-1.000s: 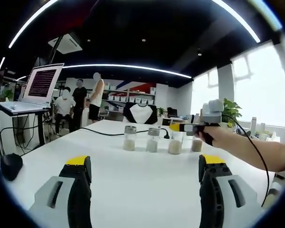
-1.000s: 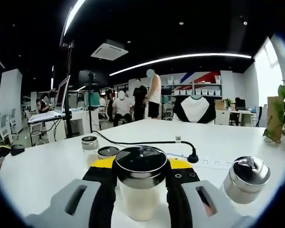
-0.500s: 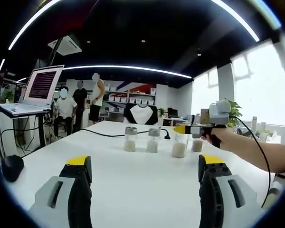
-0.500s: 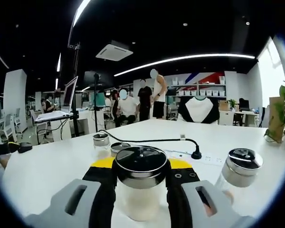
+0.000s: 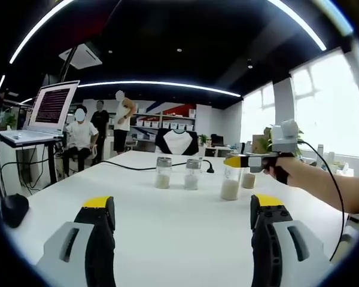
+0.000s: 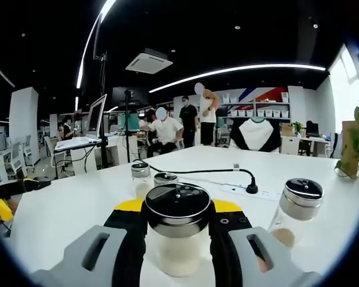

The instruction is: Rotate the seasoning bottle until the label or dispensing opening points toward the visible target arrow and the bottle remains upright within the marked orientation range

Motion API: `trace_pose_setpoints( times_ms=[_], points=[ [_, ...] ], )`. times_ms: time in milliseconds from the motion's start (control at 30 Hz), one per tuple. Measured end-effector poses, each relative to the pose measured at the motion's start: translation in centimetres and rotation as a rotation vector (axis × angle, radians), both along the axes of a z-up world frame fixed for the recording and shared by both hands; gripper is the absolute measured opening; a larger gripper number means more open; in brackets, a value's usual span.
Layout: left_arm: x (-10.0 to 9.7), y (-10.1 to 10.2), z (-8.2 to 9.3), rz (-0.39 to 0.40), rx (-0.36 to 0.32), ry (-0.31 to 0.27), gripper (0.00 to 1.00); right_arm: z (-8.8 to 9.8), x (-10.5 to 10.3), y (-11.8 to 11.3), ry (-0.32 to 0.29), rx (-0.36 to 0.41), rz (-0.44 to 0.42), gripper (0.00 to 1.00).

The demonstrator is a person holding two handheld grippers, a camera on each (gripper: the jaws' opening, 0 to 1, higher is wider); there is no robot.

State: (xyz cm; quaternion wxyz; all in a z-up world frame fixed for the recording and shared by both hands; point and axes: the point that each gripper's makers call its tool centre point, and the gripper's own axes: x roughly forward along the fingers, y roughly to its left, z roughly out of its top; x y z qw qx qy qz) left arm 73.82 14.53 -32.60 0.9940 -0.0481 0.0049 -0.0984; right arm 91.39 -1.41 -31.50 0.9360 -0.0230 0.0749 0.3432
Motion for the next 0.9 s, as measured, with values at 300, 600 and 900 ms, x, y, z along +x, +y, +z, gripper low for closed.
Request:
trace_pose_setpoints(
  times_ms=[300, 600, 900],
  points=[
    [0.0, 0.1, 0.0, 0.000, -0.005, 0.000, 0.99, 0.0, -2.2, 0.4, 0.008, -0.003, 0.035, 0.39],
    [0.0, 0.2, 0.0, 0.003, -0.008, 0.000, 0.99, -0.1, -4.7, 0.3, 0.009, -0.009, 0.063, 0.39],
    [0.1, 0.1, 0.1, 0.004, -0.006, 0.001, 0.99, -0.3, -6.4, 0.1, 0.018, -0.016, 0.085, 0.39]
  ],
)
